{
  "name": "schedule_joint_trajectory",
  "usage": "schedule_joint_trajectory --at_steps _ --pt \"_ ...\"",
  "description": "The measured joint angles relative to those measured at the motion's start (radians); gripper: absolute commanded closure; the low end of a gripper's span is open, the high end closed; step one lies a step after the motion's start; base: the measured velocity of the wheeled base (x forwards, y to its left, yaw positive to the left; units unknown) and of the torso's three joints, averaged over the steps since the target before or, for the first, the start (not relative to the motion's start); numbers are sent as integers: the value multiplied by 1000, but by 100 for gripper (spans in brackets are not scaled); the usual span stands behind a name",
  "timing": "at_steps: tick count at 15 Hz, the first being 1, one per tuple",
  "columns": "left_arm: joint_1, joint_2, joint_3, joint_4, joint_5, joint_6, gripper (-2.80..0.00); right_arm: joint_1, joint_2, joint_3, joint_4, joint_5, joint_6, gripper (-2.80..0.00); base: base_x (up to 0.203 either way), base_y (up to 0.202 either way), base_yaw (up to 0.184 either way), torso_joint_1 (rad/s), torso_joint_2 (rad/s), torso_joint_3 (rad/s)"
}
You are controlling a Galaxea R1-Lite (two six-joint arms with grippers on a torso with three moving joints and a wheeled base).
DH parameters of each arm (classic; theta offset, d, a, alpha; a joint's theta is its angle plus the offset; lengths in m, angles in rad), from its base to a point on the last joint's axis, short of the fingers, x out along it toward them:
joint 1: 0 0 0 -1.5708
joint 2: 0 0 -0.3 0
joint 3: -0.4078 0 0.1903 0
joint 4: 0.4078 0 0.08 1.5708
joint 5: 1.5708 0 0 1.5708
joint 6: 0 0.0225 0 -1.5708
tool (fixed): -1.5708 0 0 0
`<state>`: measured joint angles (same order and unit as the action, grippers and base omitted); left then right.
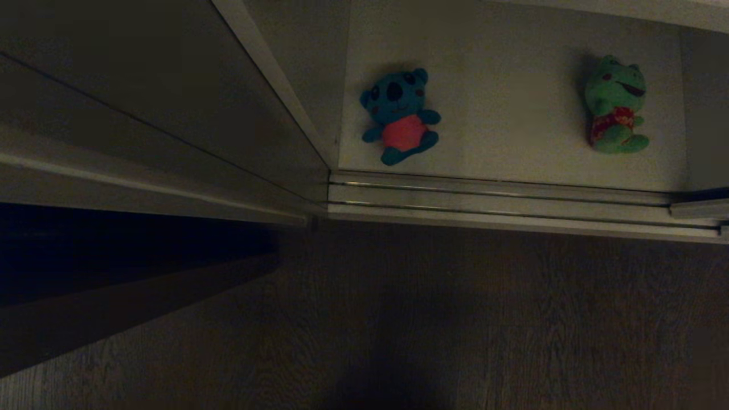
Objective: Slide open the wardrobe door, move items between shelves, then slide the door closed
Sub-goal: Close the door
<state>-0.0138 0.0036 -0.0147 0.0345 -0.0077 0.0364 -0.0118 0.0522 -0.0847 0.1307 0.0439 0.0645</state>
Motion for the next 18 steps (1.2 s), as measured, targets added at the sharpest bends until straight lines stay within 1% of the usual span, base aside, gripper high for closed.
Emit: schedule_joint_trajectory --at_steps 2,3,5,6,10,13,18 --pt "0 0 0 0 0 0 0 5 -31 50 -164 -8 -5 0 0 0 0 0 0 0" --pt "0 0 0 0 0 0 0 6 -40 67 -190 -13 -17 0 0 0 0 0 0 0" --pt "0 0 0 1 0 0 0 8 -49 79 -165 -47 -16 0 0 0 0 0 0 0" --pt "0 0 0 0 0 0 0 8 -52 80 -157 -51 -38 0 0 0 0 0 0 0" --pt "0 0 0 0 0 0 0 9 -56 85 -126 -26 -171 0 0 0 0 0 0 0" --pt "0 0 0 0 0 0 0 9 -57 85 -124 -20 -147 0 0 0 0 0 0 0" --pt "0 0 0 1 0 0 0 9 -57 85 -123 -18 -145 0 0 0 0 0 0 0"
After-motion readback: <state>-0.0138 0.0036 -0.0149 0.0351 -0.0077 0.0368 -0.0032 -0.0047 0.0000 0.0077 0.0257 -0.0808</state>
